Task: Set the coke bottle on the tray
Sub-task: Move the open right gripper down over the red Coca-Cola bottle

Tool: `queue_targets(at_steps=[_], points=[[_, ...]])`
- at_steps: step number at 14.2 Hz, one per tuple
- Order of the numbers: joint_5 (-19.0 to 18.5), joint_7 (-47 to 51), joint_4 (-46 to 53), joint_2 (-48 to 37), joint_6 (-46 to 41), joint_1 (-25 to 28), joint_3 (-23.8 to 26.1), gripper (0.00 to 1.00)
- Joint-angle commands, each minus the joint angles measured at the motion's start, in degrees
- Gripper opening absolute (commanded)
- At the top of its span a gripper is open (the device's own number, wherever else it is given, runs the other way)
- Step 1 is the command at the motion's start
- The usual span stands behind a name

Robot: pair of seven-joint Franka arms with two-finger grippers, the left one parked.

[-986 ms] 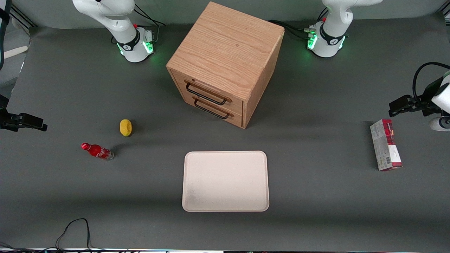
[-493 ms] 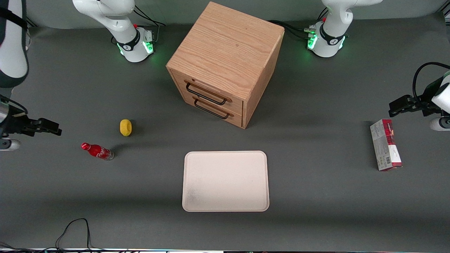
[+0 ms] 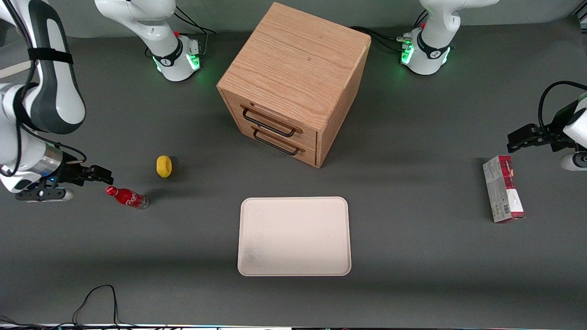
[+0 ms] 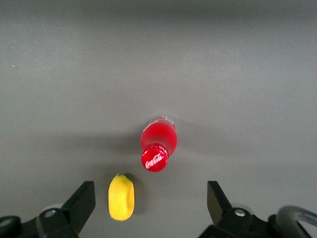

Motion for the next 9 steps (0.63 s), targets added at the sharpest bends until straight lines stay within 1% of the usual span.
queue_targets(at_steps=[1,4,7,9], points=[[1.4,-2.4,-0.6,2.8,4.0,0.3,-0.4,1.0],[1.3,-2.5,-0.4,5.9,7.6,0.3,-0.3,1.0],[1.3,-2.3,-0.1,7.7,7.8,0.4,0.0,1.0],[1.4,-2.4,-0.1,7.2,7.2,0.5,0.0,1.0]])
